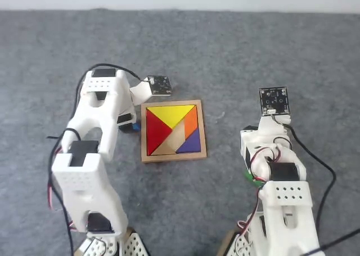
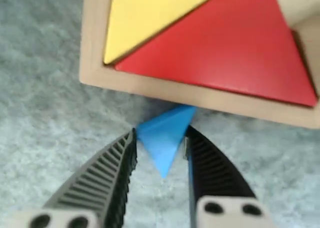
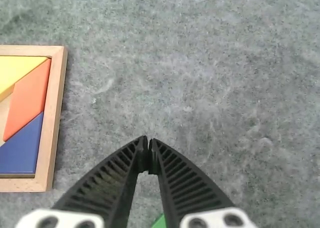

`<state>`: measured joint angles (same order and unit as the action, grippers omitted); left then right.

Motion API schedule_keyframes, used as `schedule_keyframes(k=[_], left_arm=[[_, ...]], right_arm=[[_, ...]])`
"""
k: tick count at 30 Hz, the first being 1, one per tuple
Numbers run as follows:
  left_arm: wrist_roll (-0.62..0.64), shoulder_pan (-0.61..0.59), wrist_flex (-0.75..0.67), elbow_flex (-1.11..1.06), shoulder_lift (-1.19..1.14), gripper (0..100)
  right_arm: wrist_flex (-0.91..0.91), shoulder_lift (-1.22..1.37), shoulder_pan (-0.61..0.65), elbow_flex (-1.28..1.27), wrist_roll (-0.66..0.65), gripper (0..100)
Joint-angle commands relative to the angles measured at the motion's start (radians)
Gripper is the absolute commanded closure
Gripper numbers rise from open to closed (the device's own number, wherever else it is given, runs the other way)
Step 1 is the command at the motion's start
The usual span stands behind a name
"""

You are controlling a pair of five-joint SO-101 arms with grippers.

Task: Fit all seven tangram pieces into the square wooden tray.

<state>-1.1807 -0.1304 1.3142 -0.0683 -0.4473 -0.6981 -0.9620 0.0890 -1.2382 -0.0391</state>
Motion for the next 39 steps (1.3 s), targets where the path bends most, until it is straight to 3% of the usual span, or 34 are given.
schedule_keyframes(k=[1, 5, 11, 21, 30, 39], left_arm=[[-0.006, 0.006, 0.058, 0.042, 0.009, 88], [0.005, 0.006, 0.098, 0.042, 0.011, 91], [0.120, 0.005, 0.103, 0.042, 0.011, 92], [0.121, 0.028, 0.104, 0.036, 0.009, 97], [0.138, 0.015, 0.098, 0.042, 0.112, 81], [0.038, 0.008, 0.106, 0.036, 0.414, 80]], right_arm=[[0.022, 0.007, -0.004, 0.009, -0.012, 99.0], [0.022, 0.007, -0.004, 0.009, -0.012, 99.0], [0.022, 0.007, -0.004, 0.011, -0.012, 99.0], [0.022, 0.005, -0.008, 0.011, -0.012, 99.0], [0.022, 0.005, -0.005, 0.011, -0.012, 99.0], [0.022, 0.005, -0.005, 0.011, -0.012, 99.0]])
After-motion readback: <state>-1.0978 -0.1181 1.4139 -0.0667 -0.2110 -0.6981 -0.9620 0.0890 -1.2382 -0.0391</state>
